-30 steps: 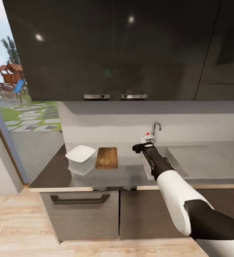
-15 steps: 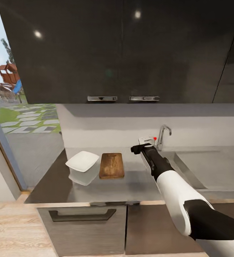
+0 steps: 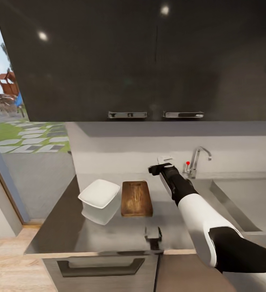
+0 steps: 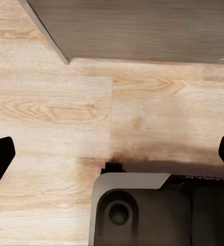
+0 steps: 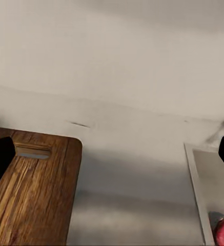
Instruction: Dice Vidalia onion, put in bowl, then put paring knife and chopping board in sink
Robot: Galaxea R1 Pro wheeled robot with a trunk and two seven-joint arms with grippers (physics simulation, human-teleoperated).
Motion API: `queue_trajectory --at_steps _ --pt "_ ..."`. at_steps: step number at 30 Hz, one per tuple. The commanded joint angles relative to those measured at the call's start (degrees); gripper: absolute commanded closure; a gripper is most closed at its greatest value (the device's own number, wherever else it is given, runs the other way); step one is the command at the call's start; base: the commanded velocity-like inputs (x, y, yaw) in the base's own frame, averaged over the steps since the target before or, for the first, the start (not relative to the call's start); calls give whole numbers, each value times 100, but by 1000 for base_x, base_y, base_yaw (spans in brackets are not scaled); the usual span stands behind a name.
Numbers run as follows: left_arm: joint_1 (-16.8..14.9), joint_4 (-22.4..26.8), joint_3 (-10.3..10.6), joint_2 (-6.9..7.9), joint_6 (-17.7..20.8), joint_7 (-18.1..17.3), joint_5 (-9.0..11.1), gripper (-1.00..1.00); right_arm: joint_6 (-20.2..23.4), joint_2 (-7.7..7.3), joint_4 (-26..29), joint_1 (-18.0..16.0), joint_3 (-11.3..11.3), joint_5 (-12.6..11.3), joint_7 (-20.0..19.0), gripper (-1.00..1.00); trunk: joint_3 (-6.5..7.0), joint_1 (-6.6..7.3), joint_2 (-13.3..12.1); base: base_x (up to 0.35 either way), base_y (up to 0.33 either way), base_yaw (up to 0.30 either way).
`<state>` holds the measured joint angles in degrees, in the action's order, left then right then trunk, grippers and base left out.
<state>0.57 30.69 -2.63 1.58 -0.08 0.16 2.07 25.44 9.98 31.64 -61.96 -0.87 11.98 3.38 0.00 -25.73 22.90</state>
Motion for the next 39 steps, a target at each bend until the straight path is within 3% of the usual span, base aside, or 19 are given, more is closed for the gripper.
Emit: queue_trajectory --at_steps 1,10,39 --pt "4 7 0 0 -1 2 22 -100 24 2 4 -1 -9 24 -1 -100 -1 -5 2 278 170 0" --pt "4 7 1 0 -1 2 22 -100 -130 2 -86 -1 -18 32 -243 -100 -4 -5 2 174 65 0" --pt "4 7 8 0 -1 -1 22 -100 -136 2 -202 -1 -18 31 -268 -100 -255 -5 2 3 1 0"
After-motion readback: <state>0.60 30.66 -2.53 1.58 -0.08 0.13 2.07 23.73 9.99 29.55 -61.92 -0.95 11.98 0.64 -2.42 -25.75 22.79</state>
